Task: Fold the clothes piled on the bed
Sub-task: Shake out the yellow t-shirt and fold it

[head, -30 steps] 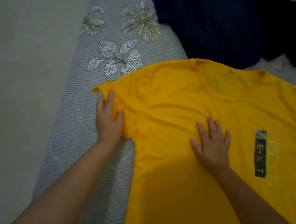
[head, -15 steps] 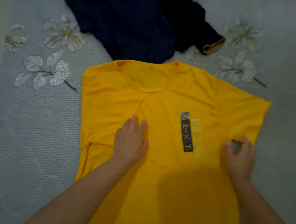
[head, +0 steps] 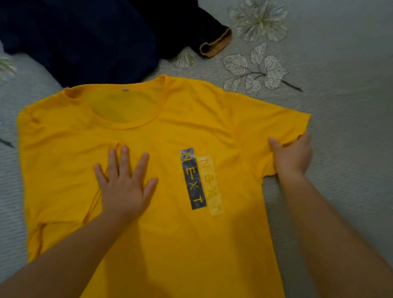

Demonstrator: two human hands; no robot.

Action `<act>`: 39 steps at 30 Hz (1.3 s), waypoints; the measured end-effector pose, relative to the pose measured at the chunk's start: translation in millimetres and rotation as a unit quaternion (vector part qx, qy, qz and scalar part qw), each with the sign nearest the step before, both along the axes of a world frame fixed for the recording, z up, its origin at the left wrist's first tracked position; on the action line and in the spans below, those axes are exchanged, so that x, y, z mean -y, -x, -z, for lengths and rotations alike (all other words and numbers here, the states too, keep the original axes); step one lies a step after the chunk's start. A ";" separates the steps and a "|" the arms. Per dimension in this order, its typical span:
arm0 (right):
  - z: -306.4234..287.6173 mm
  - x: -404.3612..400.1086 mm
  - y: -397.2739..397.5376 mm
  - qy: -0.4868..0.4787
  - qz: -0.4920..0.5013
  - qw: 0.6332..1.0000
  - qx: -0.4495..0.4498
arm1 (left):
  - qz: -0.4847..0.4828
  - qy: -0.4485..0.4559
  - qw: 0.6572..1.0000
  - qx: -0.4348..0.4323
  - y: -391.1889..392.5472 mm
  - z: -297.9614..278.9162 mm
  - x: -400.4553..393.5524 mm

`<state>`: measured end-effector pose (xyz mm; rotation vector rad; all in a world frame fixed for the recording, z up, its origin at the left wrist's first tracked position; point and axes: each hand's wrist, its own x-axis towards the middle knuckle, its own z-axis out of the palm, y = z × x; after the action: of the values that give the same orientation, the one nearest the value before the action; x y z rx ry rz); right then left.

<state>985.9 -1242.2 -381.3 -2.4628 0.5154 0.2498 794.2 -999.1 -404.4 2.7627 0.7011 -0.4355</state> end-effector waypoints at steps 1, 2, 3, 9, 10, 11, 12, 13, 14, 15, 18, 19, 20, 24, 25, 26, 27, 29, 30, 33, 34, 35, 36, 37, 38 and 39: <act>-2.3 1.8 -4.5 -0.001 -0.012 1.000 0.005 | 0.001 0.000 1.000 0.004 -1.0 -0.6 0.2; -5.0 3.5 -7.3 -0.001 -0.031 0.999 0.013 | 0.005 -0.005 1.000 0.010 -1.3 -0.7 0.7; -7.5 3.9 -7.9 0.001 -0.053 0.998 0.025 | 0.010 -0.010 1.000 0.009 -1.1 0.3 1.5; -34.6 -34.7 28.5 0.008 -0.301 0.917 0.260 | 0.012 0.004 1.000 0.015 1.9 -7.0 -3.2; -33.1 -42.4 43.4 0.030 -0.383 0.877 0.288 | 0.026 -0.001 0.999 0.022 5.1 -10.1 -5.8; -31.1 -48.2 61.1 0.056 -0.456 0.839 0.290 | 0.041 -0.008 0.999 0.022 9.8 -13.5 -7.9; -25.4 -51.1 78.9 0.078 -0.512 0.815 0.261 | 0.045 -0.014 0.999 0.018 16.0 -18.0 -9.9; -17.7 -50.9 96.2 0.093 -0.547 0.803 0.217 | 0.043 -0.022 0.999 0.026 24.7 -21.1 -11.9; -11.8 -47.9 112.5 0.104 -0.563 0.801 0.176 | 0.038 -0.027 0.998 0.039 35.2 -23.1 -13.7; -7.1 -42.1 127.0 0.115 -0.562 0.806 0.147 | 0.030 -0.028 0.998 0.051 47.6 -24.9 -15.1; -8.8 -17.5 162.0 0.117 -0.519 0.837 0.130 | -0.015 -0.016 0.998 0.057 99.3 -25.9 -14.5; -9.1 -7.3 171.2 0.120 -0.504 0.846 0.128 | -0.027 -0.011 0.998 0.048 118.9 -26.0 -12.6; -10.2 3.5 180.9 0.133 -0.491 0.853 0.116 | -0.041 -0.005 0.998 0.040 138.4 -26.7 -9.7; -12.7 50.3 225.5 0.172 -0.392 0.903 0.012 | -0.186 0.019 0.982 0.014 213.1 -33.8 13.1; -14.3 59.3 236.2 0.159 -0.354 0.921 -0.009 | -0.226 0.024 0.974 0.000 227.3 -37.3 19.9; -17.4 65.3 246.6 0.154 -0.326 0.932 -0.028 | -0.255 0.028 0.967 -0.014 240.1 -39.9 26.5; -19.9 70.1 256.5 0.155 -0.312 0.937 -0.037 | -0.269 0.035 0.962 -0.024 250.7 -42.7 32.7; -20.7 79.4 274.9 0.139 -0.299 0.942 -0.068 | -0.269 0.047 0.962 -0.025 269.1 -46.1 41.9; -21.9 83.1 282.7 0.122 -0.292 0.946 -0.067 | -0.267 0.042 0.963 -0.015 276.5 -46.8 45.4; -29.6 88.2 306.3 0.083 -0.237 0.967 -0.041 | -0.297 0.046 0.954 0.017 296.1 -47.9 57.9; -30.7 91.5 314.7 0.075 -0.229 0.969 -0.059 | -0.306 0.064 0.950 0.003 303.3 -49.5 62.7; -30.2 95.8 323.3 0.065 -0.218 0.971 -0.075 | -0.313 0.083 0.946 -0.012 311.4 -51.5 67.8; -31.8 99.3 331.2 0.059 -0.212 0.972 -0.087 | -0.314 0.104 0.944 -0.015 320.6 -52.3 72.3; -34.0 102.4 338.4 0.054 -0.213 0.971 -0.095 | -0.309 0.126 0.943 -0.004 330.5 -51.9 76.1; -36.0 104.6 344.8 0.045 -0.219 0.970 -0.099 | -0.298 0.149 0.943 0.016 339.4 -50.5 78.6; -36.4 106.7 350.7 0.029 -0.231 0.967 -0.104 | -0.287 0.169 0.942 0.035 347.1 -49.7 79.9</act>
<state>635.1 -1348.9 -344.8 -2.6010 0.0205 0.6949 447.1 -1079.0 -354.6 2.1155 1.2268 -0.2904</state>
